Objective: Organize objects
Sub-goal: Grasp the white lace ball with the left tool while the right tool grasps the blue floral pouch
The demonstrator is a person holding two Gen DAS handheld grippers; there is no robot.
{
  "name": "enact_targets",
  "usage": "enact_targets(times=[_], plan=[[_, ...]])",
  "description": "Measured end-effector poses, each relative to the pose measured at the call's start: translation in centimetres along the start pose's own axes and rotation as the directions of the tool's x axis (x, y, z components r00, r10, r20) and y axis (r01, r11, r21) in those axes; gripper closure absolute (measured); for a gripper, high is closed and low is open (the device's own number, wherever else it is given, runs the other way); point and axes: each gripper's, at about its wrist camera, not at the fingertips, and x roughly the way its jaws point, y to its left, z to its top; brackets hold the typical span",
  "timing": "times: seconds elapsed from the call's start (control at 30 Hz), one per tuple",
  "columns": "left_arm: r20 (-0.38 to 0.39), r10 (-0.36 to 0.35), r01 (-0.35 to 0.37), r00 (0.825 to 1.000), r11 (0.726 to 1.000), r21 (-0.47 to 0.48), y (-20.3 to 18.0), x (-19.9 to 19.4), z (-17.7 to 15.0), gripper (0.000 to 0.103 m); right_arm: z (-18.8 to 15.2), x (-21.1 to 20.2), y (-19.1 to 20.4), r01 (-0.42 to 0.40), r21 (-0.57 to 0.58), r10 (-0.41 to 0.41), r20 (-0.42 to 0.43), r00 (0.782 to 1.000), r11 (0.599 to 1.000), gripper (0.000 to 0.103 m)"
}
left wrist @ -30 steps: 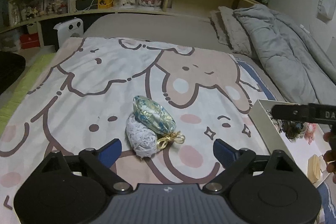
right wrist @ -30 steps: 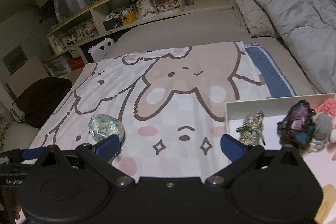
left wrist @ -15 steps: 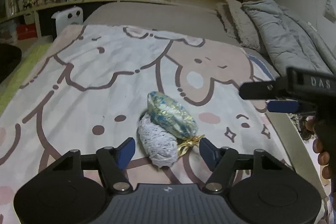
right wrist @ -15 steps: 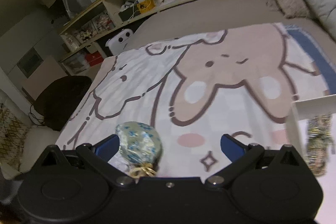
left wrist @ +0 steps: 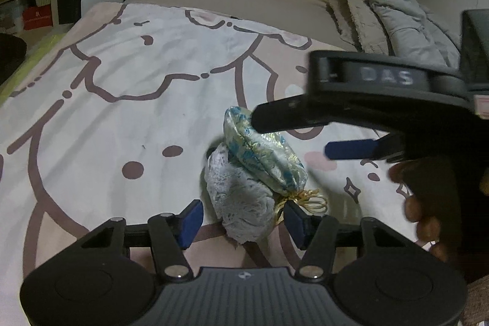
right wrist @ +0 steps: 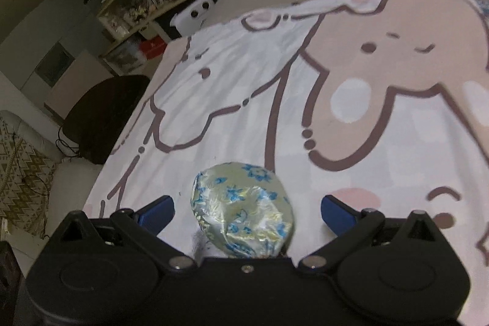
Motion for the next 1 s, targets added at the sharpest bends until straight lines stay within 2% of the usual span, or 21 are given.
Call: enact_targets(times=[0.17, 0.23, 0.3, 0.43, 0.67, 0.87, 1.0], plan=[[0.003, -0.01, 0.01, 1.0, 1.0, -0.02, 0.1, 0.7, -0.2, 0.045, -0.1, 1.8, -0.4, -0.034, 0.056, 0.037, -0.042, 0.998, 0.998, 0.001], [0.003, -0.016, 0.016, 1.0, 0.999, -0.027, 0.1, 1.0, -0.2, 0.045, -0.3, 2.2, -0.4, -0.047, 0.062, 0.051, -0.059, 0.997, 0.997, 0.018], [0.002, -0.017, 0.017, 1.0, 0.999, -0.035, 0.1, 1.1, -0.3, 0.045, -0.4, 2.2, -0.3, -0.037, 0.047, 0.04, -0.063, 0.997, 0.998, 0.022], [-0.015, -0.011, 0.011, 1.0, 0.998, -0.054, 0.3, 1.3, -0.3, 0.055, -0.5, 1.3, -0.3, -0.06, 0.002, 0.06, -0.046, 0.997, 0.998, 0.034], [-0.029, -0.034, 0.032, 0.999, 0.998, -0.058, 0.3, 0.9, -0.2, 0.064, -0.9, -1.1, -0.3, -0.057, -0.032, 0.057, -0.012, 0.998, 0.998, 0.039], [-0.039, -0.067, 0.065, 0.997, 0.996, -0.054, -0.3, 0.0, -0.1, 0.066, -1.4, -4.4, -0.7, -0.057, -0.036, 0.058, 0.019, 0.998, 0.998, 0.043], [-0.039, -0.065, 0.062, 0.997, 0.995, -0.073, -0.5, -0.7, -0.3, 0.066, -1.9, -6.2, -1.2, -0.049, -0.017, 0.05, 0.038, 0.998, 0.999, 0.052]])
